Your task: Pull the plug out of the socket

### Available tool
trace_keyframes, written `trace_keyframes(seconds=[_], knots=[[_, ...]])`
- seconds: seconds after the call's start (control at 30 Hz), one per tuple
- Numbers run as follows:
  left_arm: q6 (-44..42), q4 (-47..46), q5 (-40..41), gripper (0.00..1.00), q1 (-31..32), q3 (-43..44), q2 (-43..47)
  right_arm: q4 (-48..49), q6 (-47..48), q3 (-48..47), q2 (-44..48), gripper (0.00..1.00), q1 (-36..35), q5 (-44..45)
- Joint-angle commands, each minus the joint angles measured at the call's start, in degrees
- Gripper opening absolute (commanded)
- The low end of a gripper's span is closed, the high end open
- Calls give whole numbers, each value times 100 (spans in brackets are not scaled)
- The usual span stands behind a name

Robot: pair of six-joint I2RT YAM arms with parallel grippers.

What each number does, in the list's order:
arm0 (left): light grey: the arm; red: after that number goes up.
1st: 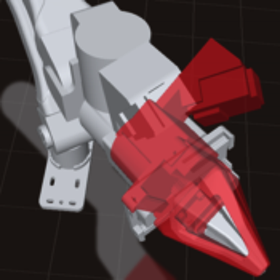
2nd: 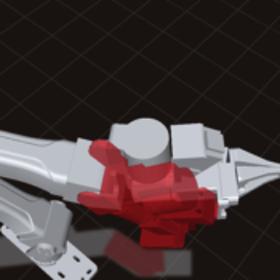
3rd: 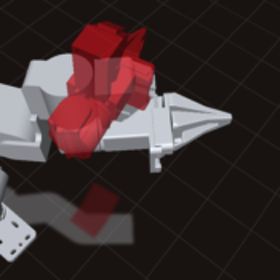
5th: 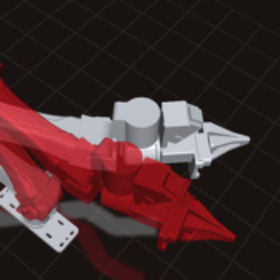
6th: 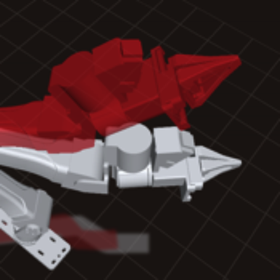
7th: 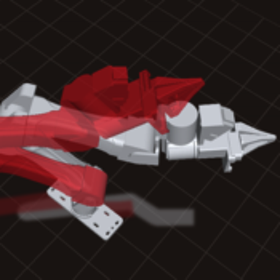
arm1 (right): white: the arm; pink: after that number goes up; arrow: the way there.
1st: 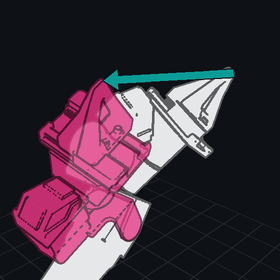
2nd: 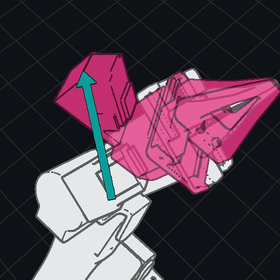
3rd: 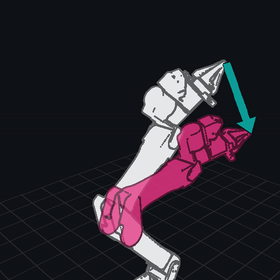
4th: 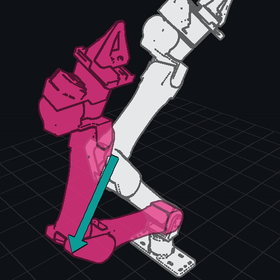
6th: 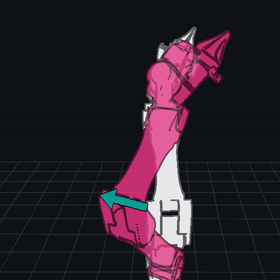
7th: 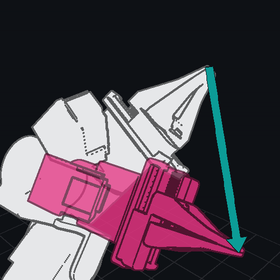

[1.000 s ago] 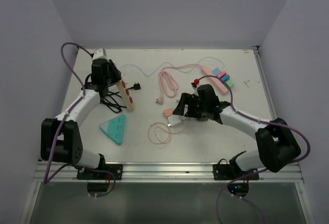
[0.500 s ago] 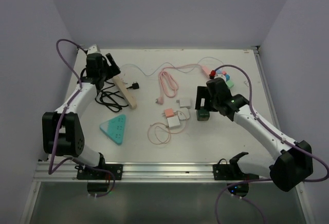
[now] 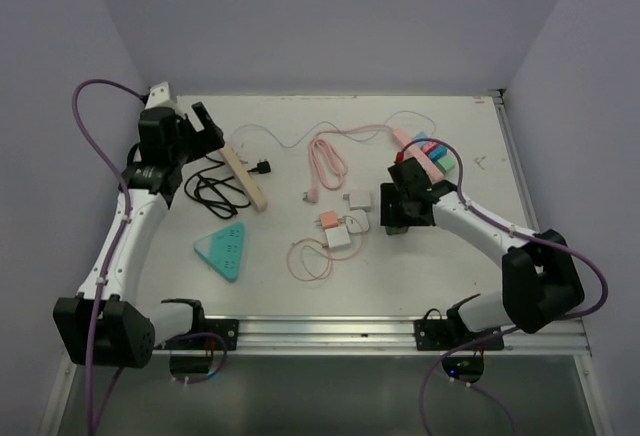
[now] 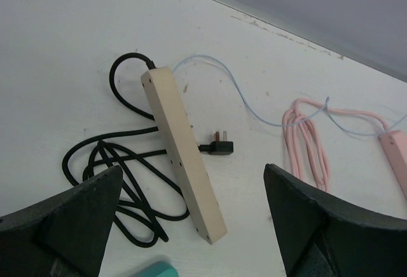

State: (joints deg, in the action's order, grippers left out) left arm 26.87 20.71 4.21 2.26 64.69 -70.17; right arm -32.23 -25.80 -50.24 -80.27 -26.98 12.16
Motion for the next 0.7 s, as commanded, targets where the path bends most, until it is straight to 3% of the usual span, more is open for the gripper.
trace_keyframes(seconds=[0.0, 0.17, 0.3, 0.33, 0.47, 0.57, 0.67], knots=[[-244, 574, -629, 95, -33, -560, 660, 656, 84, -144, -286, 62, -17, -677], [-446, 855, -676, 96, -33, -1098, 1356, 902, -319, -879, -989, 46, -639, -821], [-525, 918, -605, 96, 2, -1248, 1629, 850, -496, -1917, -2015, 47, -1335, -680], [-551, 917, -614, 96, 28, -1230, 1629, 832, -513, -2128, -2176, 49, -1423, -698], [-587, 944, -614, 97, 99, -1116, 1577, 649, -400, -3130, -2677, 75, -1643, -601], [-595, 935, -658, 97, 125, -1098, 1585, 289, -15, -3588, -2661, 86, -1635, -383], [-596, 917, -711, 97, 143, -1142, 1594, 130, 521, -3712, -2416, 89, -1504, 39]])
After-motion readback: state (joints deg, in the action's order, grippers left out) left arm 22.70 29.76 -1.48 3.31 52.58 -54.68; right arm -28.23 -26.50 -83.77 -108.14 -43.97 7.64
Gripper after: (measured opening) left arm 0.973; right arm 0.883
